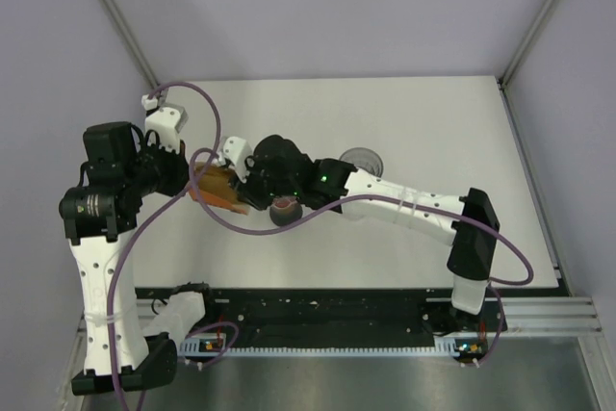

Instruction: Place the coffee filter in the dripper

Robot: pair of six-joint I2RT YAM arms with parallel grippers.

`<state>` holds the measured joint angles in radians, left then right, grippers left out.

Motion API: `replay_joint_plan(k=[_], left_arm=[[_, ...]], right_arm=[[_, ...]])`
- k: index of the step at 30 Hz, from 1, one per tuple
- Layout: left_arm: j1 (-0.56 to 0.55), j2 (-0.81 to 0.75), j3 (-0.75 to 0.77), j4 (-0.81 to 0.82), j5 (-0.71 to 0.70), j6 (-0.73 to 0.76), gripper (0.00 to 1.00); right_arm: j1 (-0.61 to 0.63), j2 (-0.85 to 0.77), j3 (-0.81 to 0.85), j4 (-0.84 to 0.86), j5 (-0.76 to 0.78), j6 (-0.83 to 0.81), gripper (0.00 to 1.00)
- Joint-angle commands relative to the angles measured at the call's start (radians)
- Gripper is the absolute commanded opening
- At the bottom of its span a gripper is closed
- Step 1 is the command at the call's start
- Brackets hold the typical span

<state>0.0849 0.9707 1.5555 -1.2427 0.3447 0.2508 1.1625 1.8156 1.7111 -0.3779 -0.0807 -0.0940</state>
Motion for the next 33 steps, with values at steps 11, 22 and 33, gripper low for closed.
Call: replay_joint_plan(k=[11, 22, 33], left_arm=[[0.004, -0.009, -0.034, 0.032, 0.025, -0.005, 0.00], [0.004, 0.005, -0.043, 0.040, 0.028, -0.005, 0.00], [0.004, 0.017, -0.052, 0.058, 0.039, -0.019, 0.00]], right_arm=[[-0.037, 0.037, 0.113, 0.050, 0.025, 0.011, 0.36], [-0.044, 0.024, 0.120, 0.045, 0.012, 0.007, 0.42], [-0.046, 0.047, 0.171, 0.028, 0.019, 0.008, 0.42]])
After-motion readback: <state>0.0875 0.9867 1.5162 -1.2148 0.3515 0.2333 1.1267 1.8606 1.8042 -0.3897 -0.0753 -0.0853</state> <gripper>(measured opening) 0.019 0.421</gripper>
